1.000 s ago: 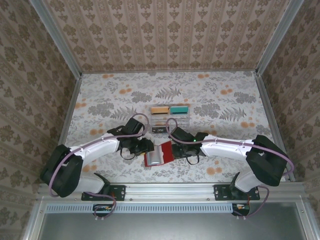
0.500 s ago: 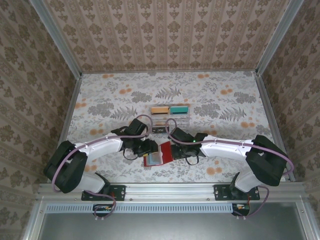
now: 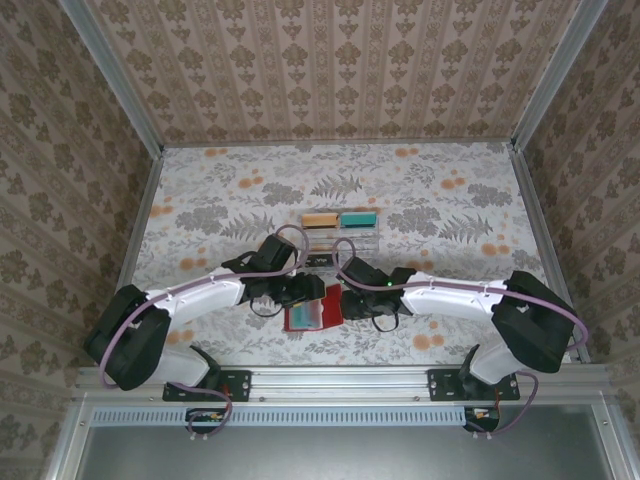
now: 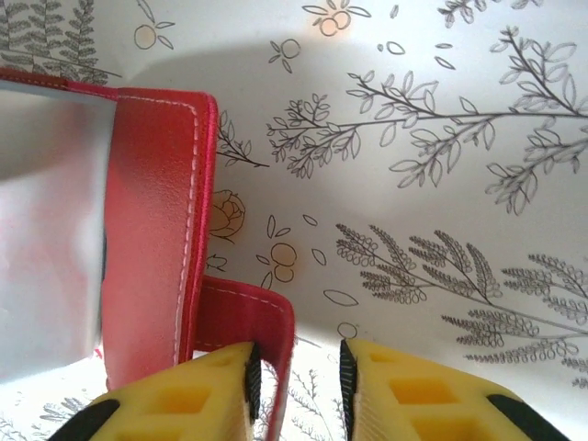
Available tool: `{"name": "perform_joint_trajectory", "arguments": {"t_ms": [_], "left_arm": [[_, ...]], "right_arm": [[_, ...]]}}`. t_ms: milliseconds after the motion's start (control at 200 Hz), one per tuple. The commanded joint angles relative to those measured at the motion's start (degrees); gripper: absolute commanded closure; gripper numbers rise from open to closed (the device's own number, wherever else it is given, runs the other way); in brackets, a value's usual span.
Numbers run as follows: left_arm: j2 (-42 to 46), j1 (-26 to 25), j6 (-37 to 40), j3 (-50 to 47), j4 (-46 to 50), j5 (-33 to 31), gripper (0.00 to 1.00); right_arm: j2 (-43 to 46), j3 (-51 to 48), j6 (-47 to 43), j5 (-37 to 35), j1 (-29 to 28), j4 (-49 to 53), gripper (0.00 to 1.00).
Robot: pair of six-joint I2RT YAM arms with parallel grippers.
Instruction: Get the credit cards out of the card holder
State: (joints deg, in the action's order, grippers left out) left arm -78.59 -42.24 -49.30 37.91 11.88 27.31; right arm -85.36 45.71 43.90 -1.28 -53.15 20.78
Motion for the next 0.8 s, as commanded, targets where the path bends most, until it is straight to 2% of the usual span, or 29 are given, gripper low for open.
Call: {"name": "perform_joint_trajectory", "arguments": {"t_ms": [0,175,440,795], "left_arm": [[-0.6,-0.89,-0.52,2.06,-2.84,1.99,0.48],[-4.09,-2.46,-1.34,4.0,-7.41,3.88,0.53],[-10.47,-4.08,-3.05,5.89,-8.77,4.32,0.6],[-7.49,-2.5,-1.11,5.02,-2.99,0.51,0.69]], "right_arm": [[3.66,-1.19,0.99,-2.12,-0.06,0.75,0.62],[8.98,-2.77,1.23,-2.96,0.84,1.08,0.59],[13.8,-4.66,1.72,-1.06,0.86,-1.72,0.57],[12.56,-3.64,1.04,5.55,0.58,-8.02,0.64]]}}
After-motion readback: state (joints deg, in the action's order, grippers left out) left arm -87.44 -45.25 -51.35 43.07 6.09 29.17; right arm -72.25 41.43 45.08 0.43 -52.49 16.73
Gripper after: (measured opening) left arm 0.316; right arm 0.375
